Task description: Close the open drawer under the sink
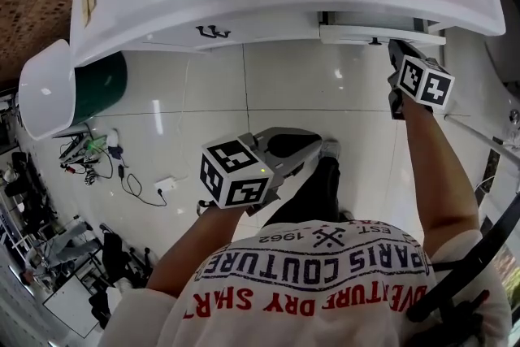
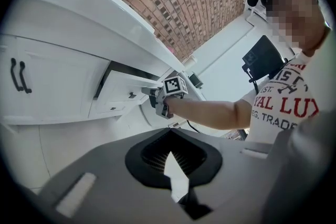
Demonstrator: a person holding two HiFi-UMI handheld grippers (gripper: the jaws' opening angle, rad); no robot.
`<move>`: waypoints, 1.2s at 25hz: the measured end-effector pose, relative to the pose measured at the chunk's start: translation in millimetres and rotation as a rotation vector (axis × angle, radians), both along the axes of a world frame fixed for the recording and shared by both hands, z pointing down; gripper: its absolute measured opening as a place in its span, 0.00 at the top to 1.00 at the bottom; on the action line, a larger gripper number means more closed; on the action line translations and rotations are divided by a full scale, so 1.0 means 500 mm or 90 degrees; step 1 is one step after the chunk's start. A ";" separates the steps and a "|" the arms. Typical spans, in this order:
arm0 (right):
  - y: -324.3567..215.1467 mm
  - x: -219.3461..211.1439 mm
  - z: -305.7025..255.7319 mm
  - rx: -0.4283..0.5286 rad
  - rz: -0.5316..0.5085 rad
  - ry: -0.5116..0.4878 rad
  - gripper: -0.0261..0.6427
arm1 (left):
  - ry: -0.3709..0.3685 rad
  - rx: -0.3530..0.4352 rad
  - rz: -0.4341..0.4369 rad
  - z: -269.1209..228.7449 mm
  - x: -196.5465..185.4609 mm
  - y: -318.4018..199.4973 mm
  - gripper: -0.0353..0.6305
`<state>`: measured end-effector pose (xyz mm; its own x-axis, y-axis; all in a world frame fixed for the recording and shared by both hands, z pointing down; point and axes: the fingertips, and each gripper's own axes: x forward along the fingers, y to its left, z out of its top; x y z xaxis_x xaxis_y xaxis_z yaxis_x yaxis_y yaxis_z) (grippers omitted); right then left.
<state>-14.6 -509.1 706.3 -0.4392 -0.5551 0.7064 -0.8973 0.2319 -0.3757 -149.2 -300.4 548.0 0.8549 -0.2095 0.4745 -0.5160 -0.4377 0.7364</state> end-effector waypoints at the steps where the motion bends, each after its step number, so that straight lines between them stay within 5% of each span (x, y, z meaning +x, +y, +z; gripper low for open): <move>1: -0.009 -0.001 0.000 0.000 0.003 -0.003 0.95 | -0.001 0.001 0.001 0.001 0.000 -0.001 0.97; 21: -0.096 -0.017 -0.004 -0.011 -0.005 -0.028 0.95 | -0.020 -0.006 -0.018 0.013 -0.021 0.021 0.97; 30: 0.077 -0.071 -0.064 -0.029 -0.111 -0.125 0.95 | -0.007 0.018 -0.013 -0.011 0.006 0.030 0.97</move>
<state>-49.9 -470.6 674.3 -0.6564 -0.4289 0.6207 -0.7542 0.3552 -0.5522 -146.4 -285.2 542.4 0.8453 -0.2403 0.4772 -0.5327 -0.4478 0.7181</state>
